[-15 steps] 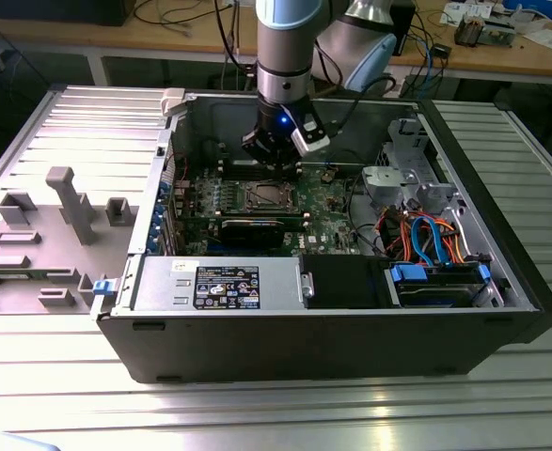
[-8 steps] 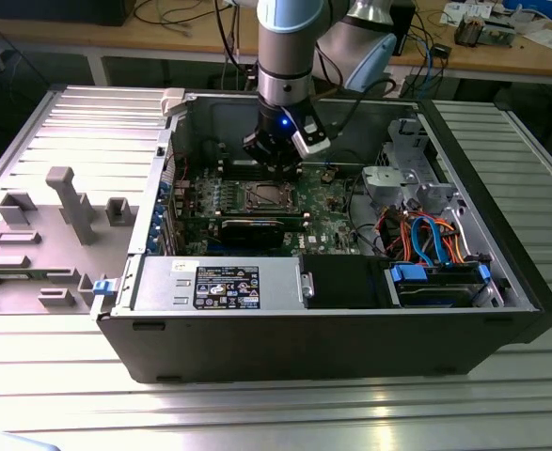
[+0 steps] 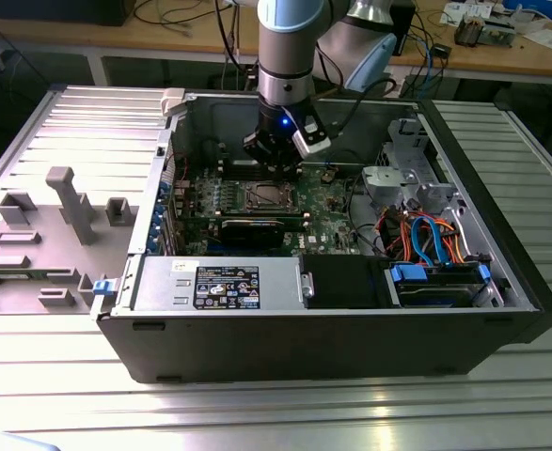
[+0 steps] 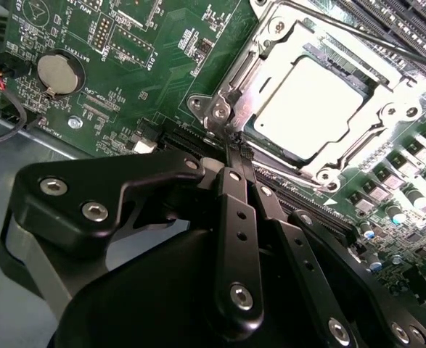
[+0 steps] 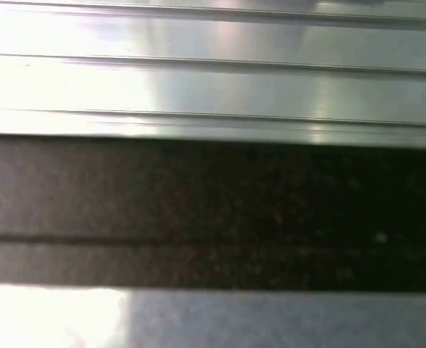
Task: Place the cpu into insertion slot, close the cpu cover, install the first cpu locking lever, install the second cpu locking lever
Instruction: 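Install the first cpu locking lever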
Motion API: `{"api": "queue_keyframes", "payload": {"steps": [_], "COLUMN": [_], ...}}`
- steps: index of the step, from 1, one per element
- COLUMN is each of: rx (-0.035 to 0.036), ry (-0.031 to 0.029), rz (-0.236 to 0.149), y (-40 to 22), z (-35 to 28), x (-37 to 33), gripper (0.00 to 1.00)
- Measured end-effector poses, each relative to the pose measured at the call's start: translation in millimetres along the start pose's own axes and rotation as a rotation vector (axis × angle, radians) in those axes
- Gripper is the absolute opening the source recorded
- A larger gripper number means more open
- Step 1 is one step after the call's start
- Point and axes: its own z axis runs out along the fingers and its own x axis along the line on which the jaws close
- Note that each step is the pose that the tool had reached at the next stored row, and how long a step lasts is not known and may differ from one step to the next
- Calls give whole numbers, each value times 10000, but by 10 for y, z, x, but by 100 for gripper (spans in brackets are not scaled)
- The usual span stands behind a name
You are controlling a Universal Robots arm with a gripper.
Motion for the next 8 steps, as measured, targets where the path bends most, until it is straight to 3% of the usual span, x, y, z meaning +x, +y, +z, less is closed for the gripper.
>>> {"api": "queue_keyframes", "payload": {"steps": [2,8], "rx": [8,127], "ry": [3,6], "rz": [0,-3], "y": [-1,19], "z": [2,14], "x": [0,0], "gripper": [11,11]}}
